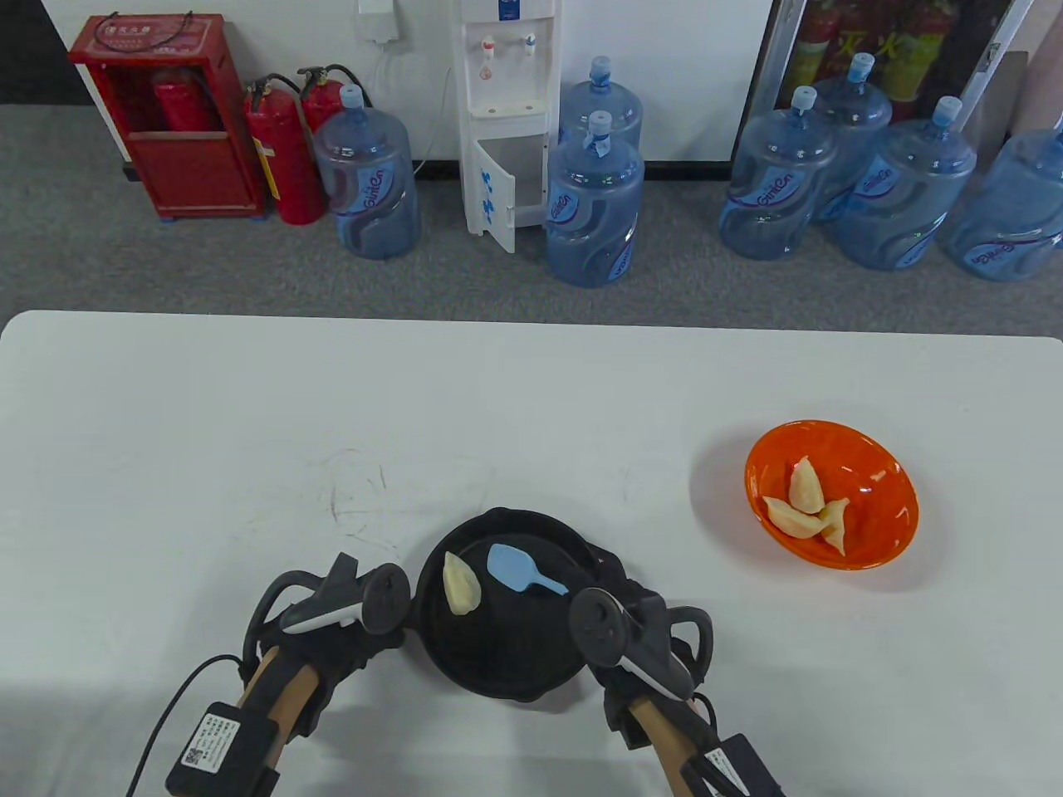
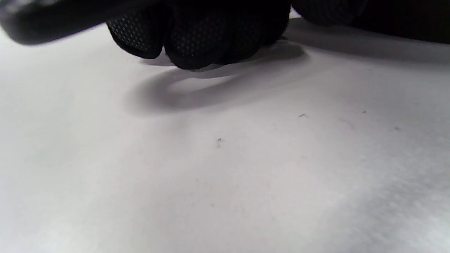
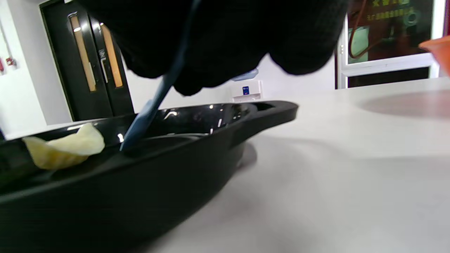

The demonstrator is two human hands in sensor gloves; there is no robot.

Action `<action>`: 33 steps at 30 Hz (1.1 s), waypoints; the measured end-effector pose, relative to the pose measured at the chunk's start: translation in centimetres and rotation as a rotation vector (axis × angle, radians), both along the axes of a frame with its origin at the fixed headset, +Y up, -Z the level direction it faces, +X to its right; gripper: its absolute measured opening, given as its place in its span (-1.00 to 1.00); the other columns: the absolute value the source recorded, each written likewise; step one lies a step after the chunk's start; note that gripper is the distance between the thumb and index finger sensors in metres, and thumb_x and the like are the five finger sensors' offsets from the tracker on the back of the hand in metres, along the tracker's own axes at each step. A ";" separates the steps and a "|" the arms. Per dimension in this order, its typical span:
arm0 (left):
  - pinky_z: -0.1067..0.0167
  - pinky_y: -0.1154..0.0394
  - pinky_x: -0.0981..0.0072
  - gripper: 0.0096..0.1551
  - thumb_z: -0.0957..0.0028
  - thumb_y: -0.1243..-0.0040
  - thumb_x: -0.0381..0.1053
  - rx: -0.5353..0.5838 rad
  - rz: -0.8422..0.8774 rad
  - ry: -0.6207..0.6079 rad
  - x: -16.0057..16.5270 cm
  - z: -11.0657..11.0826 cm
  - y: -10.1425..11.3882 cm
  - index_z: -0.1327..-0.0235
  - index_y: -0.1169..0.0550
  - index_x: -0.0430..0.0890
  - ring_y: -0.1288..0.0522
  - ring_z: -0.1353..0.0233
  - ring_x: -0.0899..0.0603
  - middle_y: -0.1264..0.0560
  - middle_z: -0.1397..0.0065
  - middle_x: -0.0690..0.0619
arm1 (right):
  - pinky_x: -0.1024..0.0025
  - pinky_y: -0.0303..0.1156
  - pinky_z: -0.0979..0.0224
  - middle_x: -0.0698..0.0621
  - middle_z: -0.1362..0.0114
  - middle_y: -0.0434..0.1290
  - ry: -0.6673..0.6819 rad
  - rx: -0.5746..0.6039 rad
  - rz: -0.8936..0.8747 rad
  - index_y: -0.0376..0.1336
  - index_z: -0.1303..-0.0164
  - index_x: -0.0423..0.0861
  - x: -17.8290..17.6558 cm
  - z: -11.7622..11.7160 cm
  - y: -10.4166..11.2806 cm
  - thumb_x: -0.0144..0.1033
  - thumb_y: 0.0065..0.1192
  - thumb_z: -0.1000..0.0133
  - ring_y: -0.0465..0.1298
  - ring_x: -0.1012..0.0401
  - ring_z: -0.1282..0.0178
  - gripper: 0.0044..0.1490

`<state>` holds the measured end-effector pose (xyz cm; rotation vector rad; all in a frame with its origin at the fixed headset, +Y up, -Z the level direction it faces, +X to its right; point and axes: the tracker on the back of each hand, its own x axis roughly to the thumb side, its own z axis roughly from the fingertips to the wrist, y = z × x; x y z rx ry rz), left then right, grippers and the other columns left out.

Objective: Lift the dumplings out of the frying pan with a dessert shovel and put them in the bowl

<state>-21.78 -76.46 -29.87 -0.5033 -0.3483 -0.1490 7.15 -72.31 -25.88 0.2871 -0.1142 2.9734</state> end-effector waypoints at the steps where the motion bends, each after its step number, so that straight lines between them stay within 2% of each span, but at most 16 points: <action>1: -0.43 -0.43 -0.07 -0.39 -0.08 0.02 0.25 0.000 0.000 0.000 0.0 0.0 0.0 -0.39 -0.32 0.08 -0.56 -0.15 0.00 -0.47 -0.24 0.14 | 0.15 0.59 -0.16 -0.10 -0.34 0.51 0.016 0.002 0.018 0.40 -0.48 -0.02 -0.4 0.2 -0.2 -0.09 0.24 -0.33 0.58 0.30 0.12 -0.46; 14: -0.43 -0.43 -0.07 -0.39 -0.08 0.02 0.25 0.001 0.001 0.000 0.0 0.0 0.0 -0.39 -0.32 0.08 -0.56 -0.15 0.00 -0.47 -0.23 0.14 | 0.16 0.59 -0.14 -0.11 -0.34 0.51 0.126 0.030 0.049 0.38 -0.50 -0.06 -3.0 1.8 -0.7 -0.10 0.23 -0.33 0.59 0.30 0.14 -0.44; 23: -0.43 -0.43 -0.07 -0.38 -0.08 0.02 0.25 0.000 0.005 0.002 0.0 0.0 0.0 -0.39 -0.32 0.08 -0.56 -0.15 0.00 -0.46 -0.24 0.13 | 0.20 0.61 -0.06 -0.13 -0.30 0.52 0.172 0.036 0.060 0.39 -0.48 -0.09 -4.1 3.1 -0.3 -0.11 0.24 -0.33 0.59 0.33 0.21 -0.44; 27: -0.43 -0.43 -0.07 -0.38 -0.08 0.02 0.25 0.000 0.005 0.002 0.0 0.0 0.0 -0.39 -0.32 0.08 -0.56 -0.15 0.00 -0.46 -0.23 0.14 | 0.21 0.62 -0.03 -0.14 -0.29 0.52 0.182 0.026 0.059 0.40 -0.47 -0.11 -4.4 3.6 -0.2 -0.11 0.25 -0.33 0.58 0.34 0.24 -0.44; 33: -0.43 -0.43 -0.07 -0.39 -0.08 0.02 0.25 0.000 0.004 0.004 0.0 0.0 0.0 -0.39 -0.32 0.08 -0.56 -0.15 0.00 -0.46 -0.24 0.14 | 0.23 0.62 0.01 -0.14 -0.27 0.53 0.190 -0.050 -0.022 0.40 -0.46 -0.13 -4.2 3.4 -0.4 -0.11 0.24 -0.32 0.58 0.35 0.27 -0.43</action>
